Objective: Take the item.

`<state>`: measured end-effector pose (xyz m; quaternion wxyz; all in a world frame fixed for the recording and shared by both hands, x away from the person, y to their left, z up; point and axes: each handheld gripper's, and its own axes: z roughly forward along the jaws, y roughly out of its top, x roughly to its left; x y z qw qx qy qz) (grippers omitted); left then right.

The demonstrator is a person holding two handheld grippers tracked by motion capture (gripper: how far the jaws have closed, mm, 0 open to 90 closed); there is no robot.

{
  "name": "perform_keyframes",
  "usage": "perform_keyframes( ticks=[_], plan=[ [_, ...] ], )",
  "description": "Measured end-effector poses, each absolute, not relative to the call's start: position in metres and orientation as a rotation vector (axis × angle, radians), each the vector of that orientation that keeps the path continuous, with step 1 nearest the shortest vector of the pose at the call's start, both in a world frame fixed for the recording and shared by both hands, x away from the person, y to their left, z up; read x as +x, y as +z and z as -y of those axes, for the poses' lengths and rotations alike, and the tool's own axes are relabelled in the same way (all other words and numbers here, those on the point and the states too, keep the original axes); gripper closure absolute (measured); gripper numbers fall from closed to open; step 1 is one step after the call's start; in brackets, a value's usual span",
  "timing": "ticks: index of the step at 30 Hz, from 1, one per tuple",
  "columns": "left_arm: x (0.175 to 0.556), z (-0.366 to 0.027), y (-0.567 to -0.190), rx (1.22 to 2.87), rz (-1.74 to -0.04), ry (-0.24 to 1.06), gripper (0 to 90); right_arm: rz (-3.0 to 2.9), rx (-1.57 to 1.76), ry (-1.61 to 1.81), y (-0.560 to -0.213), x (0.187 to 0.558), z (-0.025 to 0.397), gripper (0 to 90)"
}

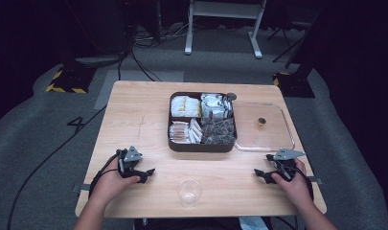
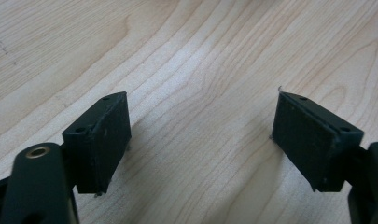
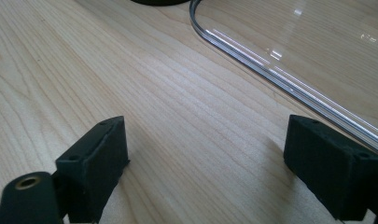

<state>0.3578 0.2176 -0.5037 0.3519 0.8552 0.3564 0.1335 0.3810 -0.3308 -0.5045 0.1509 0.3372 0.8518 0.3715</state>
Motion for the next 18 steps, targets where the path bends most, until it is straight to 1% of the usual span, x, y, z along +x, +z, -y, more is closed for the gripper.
perform_keyframes(
  ticks=[4,6,9,18],
  plan=[
    [0.36,-0.22,-0.498,2.239,-0.952,0.336,31.5,-2.444,0.967,1.067,-0.505,0.381,0.331,14.1],
    [0.361,-0.219,-0.494,2.233,-0.974,0.316,34.6,-2.443,0.967,1.066,-0.504,0.381,0.331,14.1],
    [0.363,-0.218,-0.487,2.213,-0.966,0.299,35.9,-2.444,0.967,1.066,-0.504,0.381,0.331,14.1],
    [0.373,-0.209,-0.455,2.183,-0.899,0.314,38.1,-2.446,0.967,1.071,-0.504,0.38,0.331,14.8]
  ],
)
